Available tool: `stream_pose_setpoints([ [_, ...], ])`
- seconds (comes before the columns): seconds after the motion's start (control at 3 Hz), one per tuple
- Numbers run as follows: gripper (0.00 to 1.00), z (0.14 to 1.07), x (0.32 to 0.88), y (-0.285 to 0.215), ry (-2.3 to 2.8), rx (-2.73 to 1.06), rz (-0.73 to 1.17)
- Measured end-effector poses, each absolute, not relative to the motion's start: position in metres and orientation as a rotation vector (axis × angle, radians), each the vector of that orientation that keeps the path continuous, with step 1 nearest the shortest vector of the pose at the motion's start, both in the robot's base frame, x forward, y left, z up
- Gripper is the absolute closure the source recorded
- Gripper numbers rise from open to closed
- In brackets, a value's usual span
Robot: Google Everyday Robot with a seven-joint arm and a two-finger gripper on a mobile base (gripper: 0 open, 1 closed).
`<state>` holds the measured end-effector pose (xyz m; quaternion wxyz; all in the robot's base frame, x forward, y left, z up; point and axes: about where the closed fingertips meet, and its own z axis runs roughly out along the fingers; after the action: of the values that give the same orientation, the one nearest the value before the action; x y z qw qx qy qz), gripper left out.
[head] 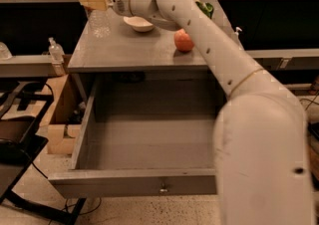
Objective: Place water bottle into top drawer
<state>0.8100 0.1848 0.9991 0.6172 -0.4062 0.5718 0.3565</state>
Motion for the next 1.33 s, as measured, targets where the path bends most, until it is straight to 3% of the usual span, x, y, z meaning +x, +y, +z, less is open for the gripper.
stream_pose_setpoints([
  [0.67, 1.00, 1.032, 0.713, 0.127, 1.280, -0.921, 0.782],
  [1.33, 1.00, 0.918, 0.655, 0.095, 1.399, -0.954, 0.752],
])
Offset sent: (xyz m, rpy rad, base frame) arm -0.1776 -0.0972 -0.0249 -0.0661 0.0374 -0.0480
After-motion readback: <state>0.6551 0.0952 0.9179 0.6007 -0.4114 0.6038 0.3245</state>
